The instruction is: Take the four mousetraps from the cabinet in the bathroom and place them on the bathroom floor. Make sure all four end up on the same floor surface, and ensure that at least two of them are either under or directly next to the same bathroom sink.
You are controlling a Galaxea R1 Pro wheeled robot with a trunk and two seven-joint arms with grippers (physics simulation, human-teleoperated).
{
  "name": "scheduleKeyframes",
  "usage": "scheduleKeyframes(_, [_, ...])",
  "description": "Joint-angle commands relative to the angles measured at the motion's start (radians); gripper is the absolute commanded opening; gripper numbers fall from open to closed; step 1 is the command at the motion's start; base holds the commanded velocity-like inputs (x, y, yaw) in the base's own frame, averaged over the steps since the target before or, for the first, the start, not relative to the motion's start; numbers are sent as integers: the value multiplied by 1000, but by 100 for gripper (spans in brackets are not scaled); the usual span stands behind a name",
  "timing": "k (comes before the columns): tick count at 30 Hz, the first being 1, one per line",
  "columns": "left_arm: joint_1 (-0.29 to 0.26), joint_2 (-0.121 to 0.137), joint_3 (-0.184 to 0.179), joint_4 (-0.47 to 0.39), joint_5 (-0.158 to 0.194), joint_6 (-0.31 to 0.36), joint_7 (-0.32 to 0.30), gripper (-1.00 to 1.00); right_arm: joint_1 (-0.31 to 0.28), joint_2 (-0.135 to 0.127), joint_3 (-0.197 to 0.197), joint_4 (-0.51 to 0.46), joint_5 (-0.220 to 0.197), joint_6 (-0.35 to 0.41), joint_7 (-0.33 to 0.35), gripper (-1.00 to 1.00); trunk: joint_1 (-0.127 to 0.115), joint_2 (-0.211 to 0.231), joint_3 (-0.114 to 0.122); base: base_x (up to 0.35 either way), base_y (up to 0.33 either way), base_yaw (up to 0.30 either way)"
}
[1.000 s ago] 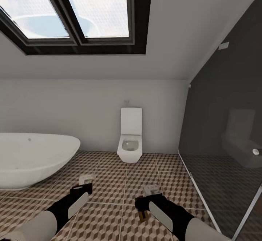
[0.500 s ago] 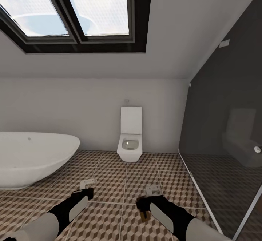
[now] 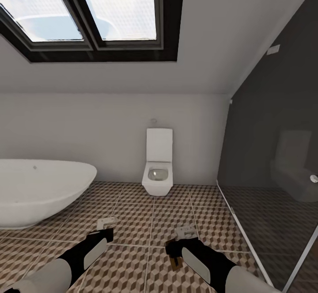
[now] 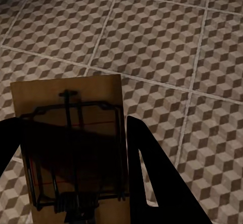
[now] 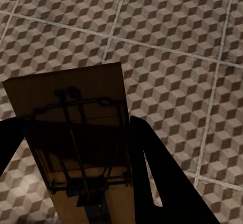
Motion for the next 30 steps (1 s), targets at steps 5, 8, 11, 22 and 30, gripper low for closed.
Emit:
scheduleKeyframes(5, [-1,2,-8,-9,2,6,9,-100,-2,0,5,-11,-12,0,-9,-100,19,-36,-17,0,0,0])
scheduleKeyframes(8, [-3,2,-9,-19,2,18,7,-100,-2,-1,4,-40,-13,0,-12,-100,31,-57,-27,0,0,0])
scheduleKeyframes(11, [-10,2,-7,-53,3,59,14,-100,-4,-1,-2,-92,-13,4,-15,-100,42,-78,-36,0,0,0])
scheduleKeyframes(22, [-50,11,25,-400,10,357,181,-100,-10,-83,-119,-410,-16,148,-55,-100,77,-141,-64,0,0,0])
scheduleKeyframes(30, [-49,6,75,-506,5,438,256,-100,-9,-115,-217,-500,-14,244,-60,-100,77,-141,-64,0,0,0])
